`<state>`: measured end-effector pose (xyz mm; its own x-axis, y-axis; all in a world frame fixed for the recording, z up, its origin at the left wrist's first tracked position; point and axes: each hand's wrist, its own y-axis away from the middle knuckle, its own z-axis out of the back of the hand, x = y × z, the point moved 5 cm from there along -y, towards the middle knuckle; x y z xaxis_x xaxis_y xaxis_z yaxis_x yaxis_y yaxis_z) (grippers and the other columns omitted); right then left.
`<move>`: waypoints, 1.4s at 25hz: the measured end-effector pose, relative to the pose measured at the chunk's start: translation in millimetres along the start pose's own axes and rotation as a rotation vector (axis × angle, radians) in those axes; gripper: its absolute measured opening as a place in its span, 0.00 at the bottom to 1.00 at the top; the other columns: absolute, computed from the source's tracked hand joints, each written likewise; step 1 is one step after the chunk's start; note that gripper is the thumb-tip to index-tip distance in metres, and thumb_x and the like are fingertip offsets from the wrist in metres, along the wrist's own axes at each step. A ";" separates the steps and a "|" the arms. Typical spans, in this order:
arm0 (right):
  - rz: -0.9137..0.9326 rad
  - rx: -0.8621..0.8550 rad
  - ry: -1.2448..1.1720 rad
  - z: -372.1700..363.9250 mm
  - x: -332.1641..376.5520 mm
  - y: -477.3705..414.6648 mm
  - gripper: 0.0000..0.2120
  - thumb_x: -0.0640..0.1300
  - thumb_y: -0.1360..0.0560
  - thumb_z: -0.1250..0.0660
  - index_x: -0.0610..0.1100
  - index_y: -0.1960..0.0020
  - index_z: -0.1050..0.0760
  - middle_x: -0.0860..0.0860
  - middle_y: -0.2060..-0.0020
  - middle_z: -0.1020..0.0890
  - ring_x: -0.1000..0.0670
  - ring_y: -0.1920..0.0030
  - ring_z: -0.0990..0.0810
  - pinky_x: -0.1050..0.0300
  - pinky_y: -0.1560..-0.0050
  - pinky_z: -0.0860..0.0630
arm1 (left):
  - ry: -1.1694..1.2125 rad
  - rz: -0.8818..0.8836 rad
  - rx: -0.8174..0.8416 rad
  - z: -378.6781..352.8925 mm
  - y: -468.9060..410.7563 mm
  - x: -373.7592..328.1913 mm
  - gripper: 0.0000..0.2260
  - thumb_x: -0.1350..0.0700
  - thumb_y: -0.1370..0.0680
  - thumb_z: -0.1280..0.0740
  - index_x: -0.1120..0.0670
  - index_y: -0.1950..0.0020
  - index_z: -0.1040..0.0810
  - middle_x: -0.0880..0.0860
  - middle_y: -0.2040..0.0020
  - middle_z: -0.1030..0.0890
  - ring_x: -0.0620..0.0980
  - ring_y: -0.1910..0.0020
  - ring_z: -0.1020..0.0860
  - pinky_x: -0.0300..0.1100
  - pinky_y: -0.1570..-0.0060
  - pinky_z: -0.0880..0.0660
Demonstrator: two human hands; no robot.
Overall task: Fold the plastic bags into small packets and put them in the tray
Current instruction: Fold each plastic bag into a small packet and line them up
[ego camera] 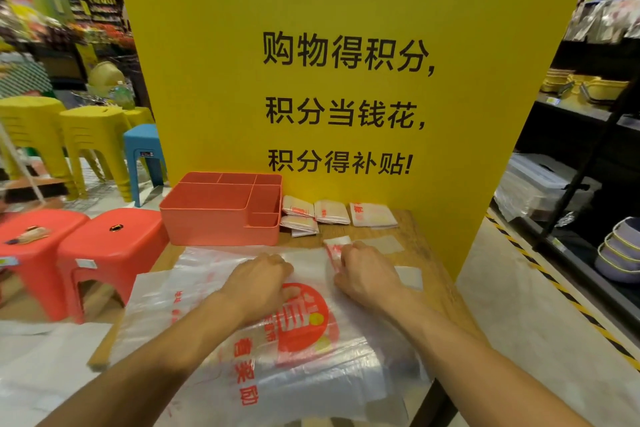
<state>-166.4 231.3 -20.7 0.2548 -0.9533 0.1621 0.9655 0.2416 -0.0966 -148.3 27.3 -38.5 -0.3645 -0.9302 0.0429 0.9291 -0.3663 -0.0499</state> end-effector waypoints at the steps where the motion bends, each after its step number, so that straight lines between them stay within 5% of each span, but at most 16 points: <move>1: -0.019 0.023 0.012 1.5 -5.2 -4.0 0.18 0.48 0.25 0.31 0.42 0.38 0.25 0.42 0.42 0.21 0.38 0.43 0.21 0.49 0.49 0.24 | 0.010 -0.014 0.003 -6.6 6.6 3.2 0.21 0.36 0.18 0.41 0.48 0.33 0.24 0.50 0.32 0.23 0.54 0.34 0.27 0.51 0.38 0.27; 7: -0.050 0.079 -0.003 12.7 -31.9 -24.7 0.04 0.48 0.23 0.32 0.49 0.50 0.25 0.46 0.52 0.17 0.42 0.51 0.18 0.55 0.57 0.29 | 0.134 0.007 -0.104 -21.9 19.7 10.1 0.26 0.35 0.17 0.50 0.43 0.22 0.34 0.46 0.22 0.34 0.50 0.25 0.38 0.50 0.26 0.40; 10: -0.044 0.132 0.022 15.4 -42.2 -37.9 0.10 0.49 0.27 0.27 0.46 0.52 0.26 0.48 0.57 0.20 0.43 0.54 0.20 0.52 0.61 0.29 | 0.148 0.013 -0.114 -23.2 19.0 11.0 0.26 0.34 0.17 0.50 0.42 0.21 0.35 0.45 0.22 0.35 0.49 0.24 0.39 0.50 0.25 0.41; 16: 0.046 0.118 0.185 28.2 -53.9 -65.0 0.17 0.55 0.30 0.25 0.53 0.49 0.31 0.50 0.49 0.23 0.47 0.53 0.24 0.56 0.63 0.33 | 0.174 0.031 -0.122 -23.7 21.8 9.7 0.27 0.34 0.18 0.53 0.41 0.21 0.35 0.44 0.21 0.37 0.48 0.23 0.40 0.49 0.24 0.42; 22: -0.011 -0.032 -0.298 38.4 -54.6 -101.4 0.13 0.45 0.28 0.24 0.54 0.50 0.26 0.51 0.41 0.25 0.49 0.41 0.26 0.62 0.61 0.28 | 0.204 0.037 -0.130 -20.6 22.9 8.9 0.26 0.34 0.18 0.53 0.40 0.22 0.37 0.43 0.20 0.38 0.46 0.22 0.42 0.49 0.23 0.43; 25: 0.007 -0.031 -0.352 40.3 -42.7 -125.2 0.14 0.45 0.28 0.23 0.53 0.50 0.27 0.52 0.42 0.24 0.49 0.42 0.24 0.62 0.63 0.29 | 0.233 0.033 -0.136 -20.5 23.4 9.7 0.25 0.34 0.17 0.51 0.39 0.22 0.37 0.42 0.20 0.39 0.45 0.22 0.43 0.49 0.22 0.44; 30: 0.089 0.134 -0.108 11.7 -44.5 -129.4 0.19 0.46 0.29 0.24 0.55 0.43 0.28 0.53 0.40 0.21 0.50 0.46 0.24 0.56 0.55 0.25 | 0.244 0.024 -0.142 -23.9 20.9 10.2 0.24 0.33 0.17 0.51 0.38 0.22 0.38 0.42 0.20 0.40 0.45 0.22 0.44 0.49 0.22 0.45; 35: 0.220 0.028 0.175 8.4 -51.7 -116.3 0.22 0.54 0.28 0.27 0.58 0.38 0.31 0.53 0.43 0.22 0.50 0.46 0.26 0.54 0.50 0.27 | 0.242 0.028 -0.142 -25.7 20.6 12.2 0.25 0.33 0.17 0.51 0.38 0.21 0.38 0.41 0.20 0.40 0.45 0.22 0.43 0.49 0.22 0.45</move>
<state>-291.4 253.9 -9.5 0.4475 -0.8937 -0.0320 0.8899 0.4486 -0.0828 -135.2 7.8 -64.7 -0.3585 -0.9120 -0.1993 0.9274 -0.3234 -0.1879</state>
